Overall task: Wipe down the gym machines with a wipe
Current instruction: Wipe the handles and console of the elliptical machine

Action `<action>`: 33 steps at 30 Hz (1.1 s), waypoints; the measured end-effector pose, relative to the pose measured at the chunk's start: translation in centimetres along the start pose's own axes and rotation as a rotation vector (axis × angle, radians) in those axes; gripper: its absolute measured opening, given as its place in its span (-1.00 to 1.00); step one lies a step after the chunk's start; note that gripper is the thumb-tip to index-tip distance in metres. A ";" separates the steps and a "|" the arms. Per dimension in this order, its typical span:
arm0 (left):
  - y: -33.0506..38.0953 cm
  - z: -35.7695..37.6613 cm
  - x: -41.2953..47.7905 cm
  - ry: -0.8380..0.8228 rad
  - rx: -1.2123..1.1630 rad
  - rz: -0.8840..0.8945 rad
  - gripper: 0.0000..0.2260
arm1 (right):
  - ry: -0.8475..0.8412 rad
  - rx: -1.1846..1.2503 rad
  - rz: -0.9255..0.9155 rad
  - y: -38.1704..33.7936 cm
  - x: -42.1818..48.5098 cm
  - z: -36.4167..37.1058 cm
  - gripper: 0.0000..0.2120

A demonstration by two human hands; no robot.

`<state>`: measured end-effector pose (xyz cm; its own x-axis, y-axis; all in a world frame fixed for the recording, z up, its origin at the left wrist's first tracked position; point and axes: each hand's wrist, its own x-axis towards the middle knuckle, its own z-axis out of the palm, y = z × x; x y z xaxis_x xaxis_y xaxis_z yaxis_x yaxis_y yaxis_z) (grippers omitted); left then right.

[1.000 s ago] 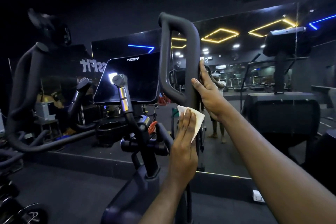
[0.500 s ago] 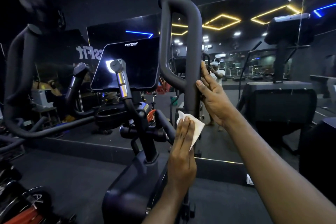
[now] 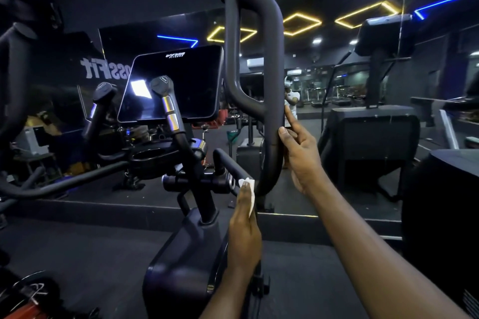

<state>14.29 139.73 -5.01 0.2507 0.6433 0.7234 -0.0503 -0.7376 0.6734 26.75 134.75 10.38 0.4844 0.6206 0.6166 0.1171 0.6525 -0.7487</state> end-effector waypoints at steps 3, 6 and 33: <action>-1.3 -0.5 1.9 -0.025 -0.055 -0.048 -0.53 | 0.080 -0.027 -0.039 0.5 -0.3 1.0 -0.53; -1.8 -0.4 4.3 -0.068 -0.098 -0.105 -0.60 | 0.147 -0.086 -0.083 1.5 -1.1 1.9 -0.56; -6.2 -1.7 10.9 -0.220 -0.135 -0.065 -0.64 | 0.388 -0.193 -0.300 4.7 -1.0 4.0 -0.60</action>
<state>15.69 151.65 -1.08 0.4608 0.6175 0.6375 -0.1524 -0.6526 0.7422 23.38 138.98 7.21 0.6862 0.1885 0.7025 0.4393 0.6623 -0.6069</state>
